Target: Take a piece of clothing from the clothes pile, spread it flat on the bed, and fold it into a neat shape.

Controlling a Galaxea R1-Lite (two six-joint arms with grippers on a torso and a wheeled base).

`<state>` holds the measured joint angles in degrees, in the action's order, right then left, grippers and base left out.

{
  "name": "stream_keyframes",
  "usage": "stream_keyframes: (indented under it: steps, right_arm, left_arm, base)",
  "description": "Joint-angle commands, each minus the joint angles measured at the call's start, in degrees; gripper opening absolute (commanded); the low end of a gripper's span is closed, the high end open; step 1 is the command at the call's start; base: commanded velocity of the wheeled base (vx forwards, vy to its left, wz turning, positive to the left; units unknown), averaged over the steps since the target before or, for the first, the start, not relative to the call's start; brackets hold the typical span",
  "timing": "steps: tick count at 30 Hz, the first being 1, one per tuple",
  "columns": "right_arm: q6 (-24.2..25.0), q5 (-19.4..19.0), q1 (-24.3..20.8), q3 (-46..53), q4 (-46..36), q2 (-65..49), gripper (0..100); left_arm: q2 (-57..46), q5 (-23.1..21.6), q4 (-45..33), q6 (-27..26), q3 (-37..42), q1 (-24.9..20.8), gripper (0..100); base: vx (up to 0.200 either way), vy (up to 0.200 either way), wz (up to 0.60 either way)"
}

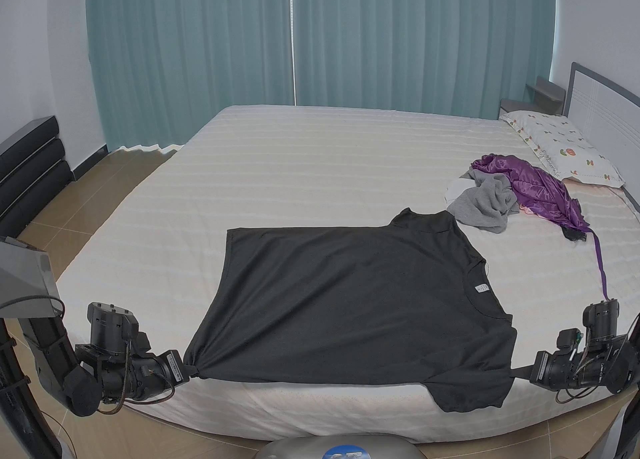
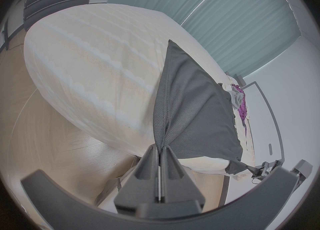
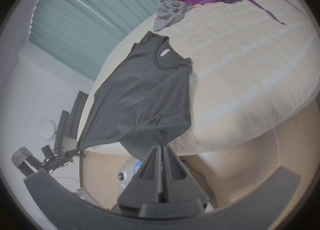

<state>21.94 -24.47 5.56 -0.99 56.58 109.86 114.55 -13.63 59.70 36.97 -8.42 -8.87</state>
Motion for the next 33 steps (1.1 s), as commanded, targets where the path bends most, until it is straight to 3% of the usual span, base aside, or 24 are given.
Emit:
stream_keyframes:
  steps: [1,4,10,25,33]
  right_arm:
    - [-1.82,-1.55,2.35,0.99,-2.79,-8.17,0]
    - [-2.34,-2.78,2.35,0.99,-5.25,-8.96,0]
    - [-9.46,-3.13,3.23,0.99,-11.05,-9.05,0]
    - [-13.59,-3.31,3.93,0.99,-19.49,-15.47,0]
    - [-18.87,-3.39,3.93,0.99,-25.9,-18.02,0]
  left_arm:
    - [-0.12,0.01,0.07,-0.15,0.16,0.0,0]
    - [-0.21,0.01,0.07,-0.24,0.16,0.0,0]
    - [-0.56,0.01,-0.11,-2.17,1.39,0.09,0]
    - [-0.39,0.09,-0.11,-8.67,4.64,1.23,0]
    - [-0.74,0.18,-0.28,-11.57,6.05,1.32,0]
  base:
    - [0.0,0.0,0.0]
    - [0.0,0.0,0.0]
    - [0.0,0.0,0.0]
    - [0.0,0.0,0.0]
    - [0.0,0.0,0.0]
